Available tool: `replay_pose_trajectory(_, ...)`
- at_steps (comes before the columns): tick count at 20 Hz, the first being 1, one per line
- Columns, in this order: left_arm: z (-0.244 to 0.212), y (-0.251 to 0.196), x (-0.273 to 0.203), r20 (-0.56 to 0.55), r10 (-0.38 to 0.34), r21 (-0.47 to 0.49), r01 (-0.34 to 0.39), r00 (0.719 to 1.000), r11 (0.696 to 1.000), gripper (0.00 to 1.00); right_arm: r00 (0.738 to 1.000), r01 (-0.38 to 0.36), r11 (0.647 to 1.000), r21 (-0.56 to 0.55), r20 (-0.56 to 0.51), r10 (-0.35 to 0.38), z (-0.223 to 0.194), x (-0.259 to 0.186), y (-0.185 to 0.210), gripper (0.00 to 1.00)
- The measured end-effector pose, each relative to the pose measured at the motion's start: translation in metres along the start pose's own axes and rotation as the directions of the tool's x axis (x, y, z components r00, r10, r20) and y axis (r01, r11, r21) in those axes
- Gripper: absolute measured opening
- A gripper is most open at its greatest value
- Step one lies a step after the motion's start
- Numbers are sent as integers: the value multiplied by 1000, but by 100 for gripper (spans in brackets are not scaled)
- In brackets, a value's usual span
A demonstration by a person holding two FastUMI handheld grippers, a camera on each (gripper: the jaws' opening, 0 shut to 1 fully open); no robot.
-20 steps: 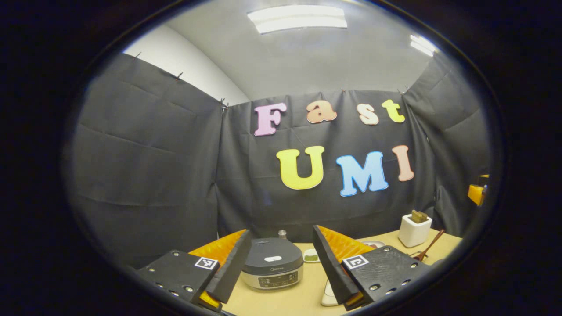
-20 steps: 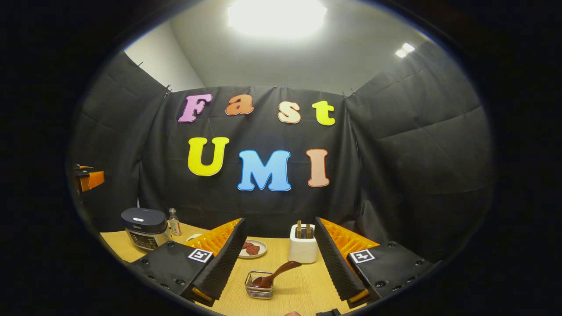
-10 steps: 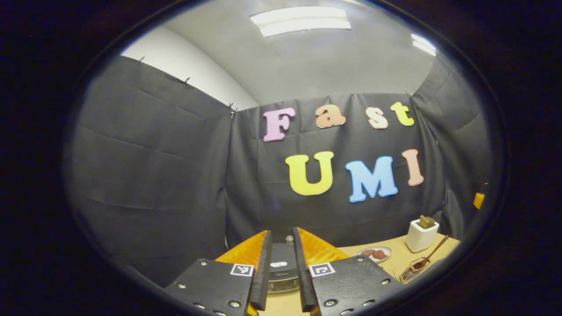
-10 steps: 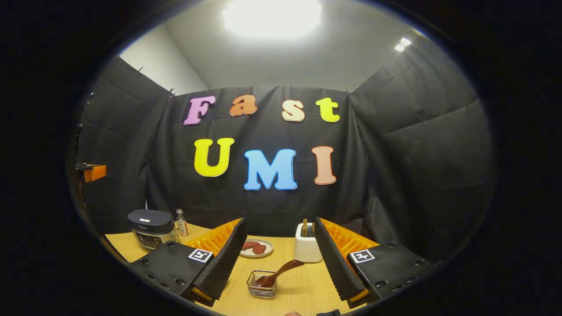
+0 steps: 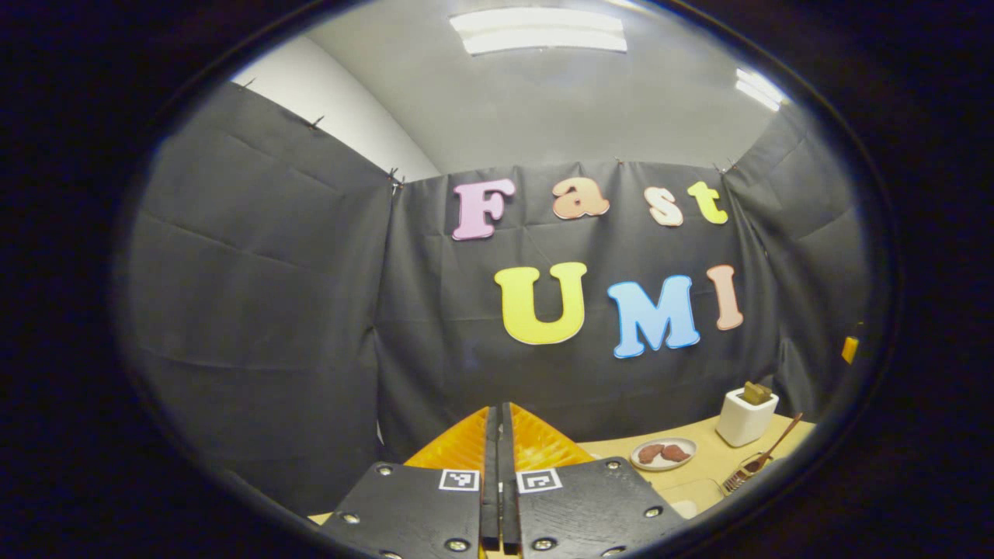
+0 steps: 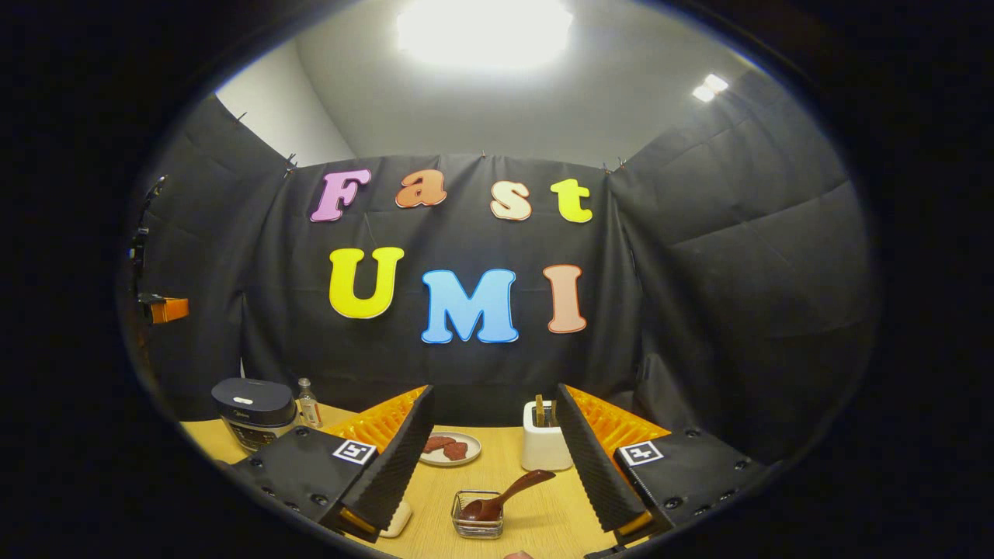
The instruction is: Close the left gripper, press the button to open the rice cooker; take a wooden spoon from the chopstick holder with the right hand, scoop a spoonful of rice and pour it into the rice cooker, then put the wooden spoon back into the chopstick holder.
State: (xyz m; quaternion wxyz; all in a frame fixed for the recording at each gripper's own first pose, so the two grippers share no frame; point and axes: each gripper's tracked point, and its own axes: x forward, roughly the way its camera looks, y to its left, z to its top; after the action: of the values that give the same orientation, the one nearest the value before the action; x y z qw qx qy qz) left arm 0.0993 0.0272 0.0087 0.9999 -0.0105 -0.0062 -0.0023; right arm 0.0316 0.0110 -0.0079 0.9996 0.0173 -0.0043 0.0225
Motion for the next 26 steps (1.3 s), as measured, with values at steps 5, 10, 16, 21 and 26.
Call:
replay_pose_trajectory(5, -50, 2, 43, -80, -61, -31, 59, 995, 998, 3, 999, 54, 998, -12, 0, -54, -1, 9, 9, 98)
replay_pose_trajectory(10, -113, -2, 72, -180, -108, -44, 102, 978, 994, 3, 995, 97, 995, -13, -31, -97, -11, 16, 18, 97)
replay_pose_trajectory(16, -187, -6, 91, -303, -142, -79, 123, 942, 989, 2, 989, 126, 991, -36, -69, -128, -20, 23, 24, 97)
replay_pose_trajectory(21, -229, -8, 100, -374, -144, -96, 116, 916, 989, 3, 986, 135, 989, -66, -84, -141, -19, 23, 24, 97)
replay_pose_trajectory(26, -246, -9, 95, -408, -138, -123, 95, 903, 988, 4, 986, 126, 989, -82, -95, -134, -21, 26, 22, 98)
